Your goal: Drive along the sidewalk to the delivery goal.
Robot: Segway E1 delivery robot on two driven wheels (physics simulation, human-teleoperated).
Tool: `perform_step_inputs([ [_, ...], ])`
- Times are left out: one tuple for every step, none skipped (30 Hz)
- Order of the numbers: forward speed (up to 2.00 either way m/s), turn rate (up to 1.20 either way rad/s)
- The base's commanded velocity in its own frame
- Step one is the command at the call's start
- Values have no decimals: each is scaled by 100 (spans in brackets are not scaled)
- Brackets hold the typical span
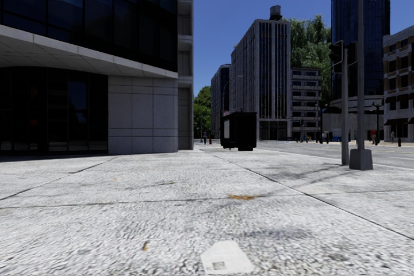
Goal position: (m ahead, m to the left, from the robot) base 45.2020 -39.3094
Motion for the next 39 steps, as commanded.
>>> perform_step_inputs([
  [200, 0],
  [200, 0],
  [200, 0],
  [200, 0],
  [200, 0],
  [200, 0],
  [200, 0],
  [200, 0],
  [200, 0],
  [200, 0],
  [200, 0],
  [200, 0],
  [200, 0],
  [200, 0],
  [200, 0],
  [200, 0],
  [200, 0],
  [200, 0],
  [200, 0],
  [200, 0],
  [200, 0],
  [200, 0],
  [200, 0],
  [200, 0],
  [200, 0],
  [200, 0],
  [200, 0],
  [200, 0],
  [200, 0],
  [200, 0],
  [200, 0],
  [200, 0],
  [200, 0],
  [200, 0],
  [200, 0],
  [200, 0],
  [200, 0],
  [200, 0],
  [200, 0],
])
